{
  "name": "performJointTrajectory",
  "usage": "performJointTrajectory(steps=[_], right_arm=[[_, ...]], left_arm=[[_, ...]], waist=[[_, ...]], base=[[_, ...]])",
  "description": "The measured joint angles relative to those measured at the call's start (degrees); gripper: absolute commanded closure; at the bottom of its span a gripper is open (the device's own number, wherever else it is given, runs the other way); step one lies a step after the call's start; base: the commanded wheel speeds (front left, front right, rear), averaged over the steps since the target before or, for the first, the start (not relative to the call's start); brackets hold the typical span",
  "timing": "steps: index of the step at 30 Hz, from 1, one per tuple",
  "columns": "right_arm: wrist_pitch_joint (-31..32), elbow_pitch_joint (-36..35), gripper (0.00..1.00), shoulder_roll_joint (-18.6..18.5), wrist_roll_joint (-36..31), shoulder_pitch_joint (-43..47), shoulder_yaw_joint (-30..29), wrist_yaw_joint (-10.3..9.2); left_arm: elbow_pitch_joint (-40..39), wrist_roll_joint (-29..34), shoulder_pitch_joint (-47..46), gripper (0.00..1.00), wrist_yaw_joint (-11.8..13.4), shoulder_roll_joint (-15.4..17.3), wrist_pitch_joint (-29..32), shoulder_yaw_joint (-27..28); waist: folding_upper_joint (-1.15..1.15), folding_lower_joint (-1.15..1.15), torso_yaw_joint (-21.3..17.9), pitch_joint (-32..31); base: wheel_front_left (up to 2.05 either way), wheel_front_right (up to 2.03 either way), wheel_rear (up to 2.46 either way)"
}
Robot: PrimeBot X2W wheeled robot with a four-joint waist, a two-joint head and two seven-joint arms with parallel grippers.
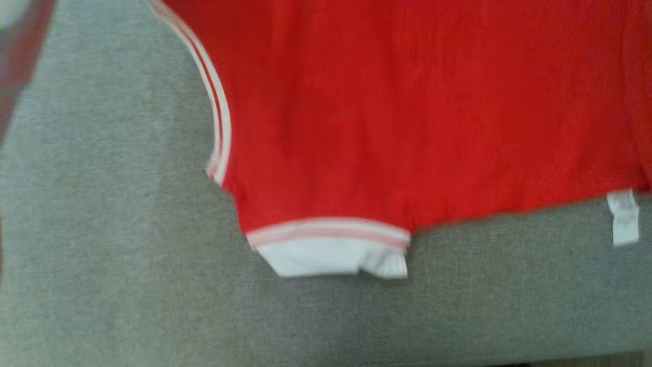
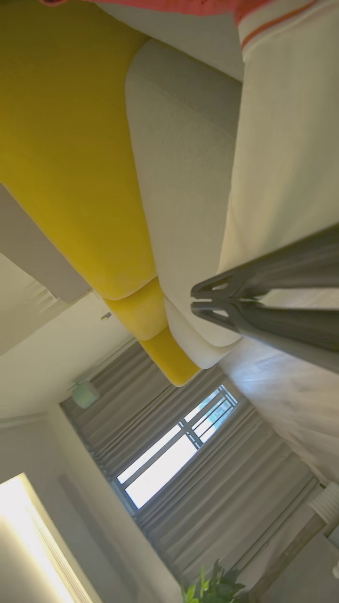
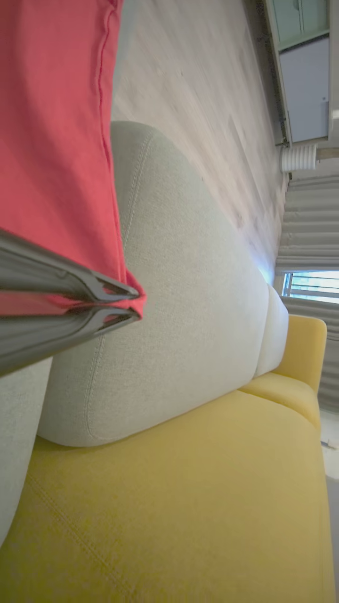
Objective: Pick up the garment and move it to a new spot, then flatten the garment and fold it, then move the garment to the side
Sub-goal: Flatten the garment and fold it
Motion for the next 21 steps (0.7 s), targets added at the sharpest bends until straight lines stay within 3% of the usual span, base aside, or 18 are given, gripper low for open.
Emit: performJointTrajectory(steps=[3,8,9,10,11,12,21], right_arm=[[-4.4,4.8,1.0,1.1,-1.1,-3.9,0.0,0.0],[-7.3,10.7,1.0,3.4,-2.1,-7.4,1.0,0.0],[-7.7,11.6,0.76,3.8,-2.4,-7.7,1.3,0.0],[-7.9,12.3,0.21,4.3,-2.4,-7.8,1.4,0.0],[-8.2,13.2,0.0,4.7,-2.4,-8.0,1.5,0.0],[-8.4,13.6,0.0,5.0,-2.3,-8.1,1.7,0.0],[-8.9,10.4,0.0,4.4,-2.2,-7.2,2.9,0.0]], left_arm=[[-2.1,2.9,-2.6,1.0,3.2,0.2,0.0,1.8],[-1.8,4.9,-3.1,1.0,4.6,0.1,0.0,2.1],[-1.1,4.9,-3.1,1.0,4.6,0.0,0.0,2.3],[0.3,4.9,-3.1,0.79,4.4,-0.2,0.0,2.7],[2.0,4.9,-3.0,0.25,4.2,-0.5,0.0,3.0],[3.3,4.8,-2.9,0.0,4.1,-0.7,0.0,3.2],[6.6,1.7,1.3,0.0,4.1,-3.3,0.0,5.4]], waist=[[0.0,0.0,-0.5,1.8],[0.0,-0.01,-1.3,3.8],[0.0,-0.01,-1.3,4.1],[0.0,-0.01,-1.4,4.3],[0.0,-0.01,-1.4,4.5],[0.0,-0.01,-1.4,4.6],[0.0,-0.02,-0.6,2.4]], base=[[0.0,0.0,0.0],[0.0,0.0,0.0],[0.0,0.0,0.0],[0.0,0.0,0.0],[0.0,0.0,0.0],[0.0,0.0,0.0],[0.0,0.0,0.0]])
